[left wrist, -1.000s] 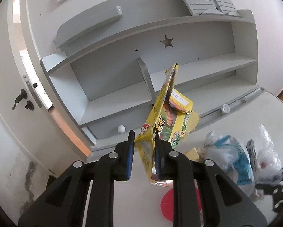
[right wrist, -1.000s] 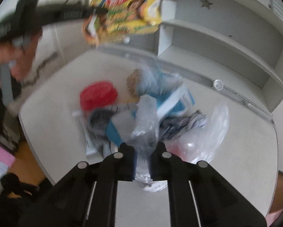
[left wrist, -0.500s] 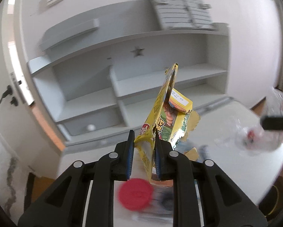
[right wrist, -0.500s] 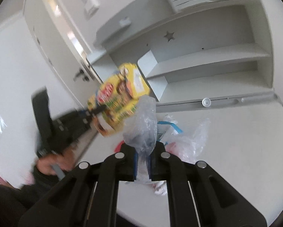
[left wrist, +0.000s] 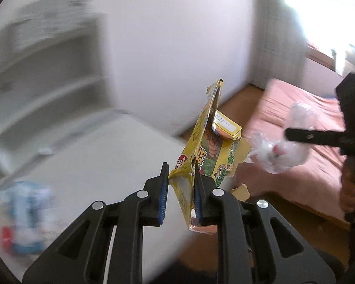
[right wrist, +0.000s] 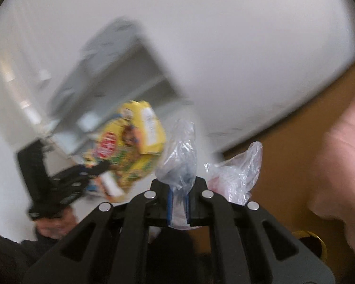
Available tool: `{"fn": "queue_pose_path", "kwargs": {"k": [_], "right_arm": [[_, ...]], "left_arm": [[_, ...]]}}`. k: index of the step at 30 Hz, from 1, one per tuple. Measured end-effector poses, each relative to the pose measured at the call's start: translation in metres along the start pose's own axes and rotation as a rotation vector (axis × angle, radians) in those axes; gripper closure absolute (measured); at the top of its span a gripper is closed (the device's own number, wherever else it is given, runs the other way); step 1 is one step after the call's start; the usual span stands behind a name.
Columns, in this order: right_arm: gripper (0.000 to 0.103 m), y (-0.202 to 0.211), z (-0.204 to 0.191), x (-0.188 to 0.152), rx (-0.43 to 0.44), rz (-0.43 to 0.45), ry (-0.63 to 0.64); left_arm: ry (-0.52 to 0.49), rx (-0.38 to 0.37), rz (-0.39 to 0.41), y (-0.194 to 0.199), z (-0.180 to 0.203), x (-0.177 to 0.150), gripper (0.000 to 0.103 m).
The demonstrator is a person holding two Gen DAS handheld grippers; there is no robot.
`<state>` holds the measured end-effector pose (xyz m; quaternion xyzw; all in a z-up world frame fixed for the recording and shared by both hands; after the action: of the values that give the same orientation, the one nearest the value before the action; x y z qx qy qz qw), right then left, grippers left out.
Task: Collect trash
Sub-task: 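Carry both items to the black bin and open both grippers to drop them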
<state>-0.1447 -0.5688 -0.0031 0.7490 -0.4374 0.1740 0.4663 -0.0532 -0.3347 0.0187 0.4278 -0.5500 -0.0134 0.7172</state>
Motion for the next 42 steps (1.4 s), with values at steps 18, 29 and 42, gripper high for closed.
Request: {"fn": "queue_pose_path", "kwargs": {"k": [18, 29, 42], "right_arm": [[0.095, -0.035, 0.283, -0.241, -0.363, -0.315, -0.467], [0.051, -0.048, 0.299, -0.248, -0.327, -0.325, -0.569], [0.034, -0.005, 0.275, -0.217, -0.318, -0.19, -0.559]], "left_arm": [[-0.274, -0.273, -0.501, -0.268, 0.195, -0.134, 0.085], [-0.268, -0.289, -0.59, -0.308, 0.217, -0.158, 0.085], [-0.311, -0.347, -0.613, -0.32, 0.241, -0.164, 0.081]]}}
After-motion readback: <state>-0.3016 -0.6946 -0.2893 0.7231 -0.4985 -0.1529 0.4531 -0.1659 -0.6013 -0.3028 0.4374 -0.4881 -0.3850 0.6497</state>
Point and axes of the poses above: each gripper's, at about its wrist camera, not at the fingertips, and y roughly against the way its jaws point, z to its right, x to its top, the point moved 1 cm from there along -y, roughly the way its jaws point
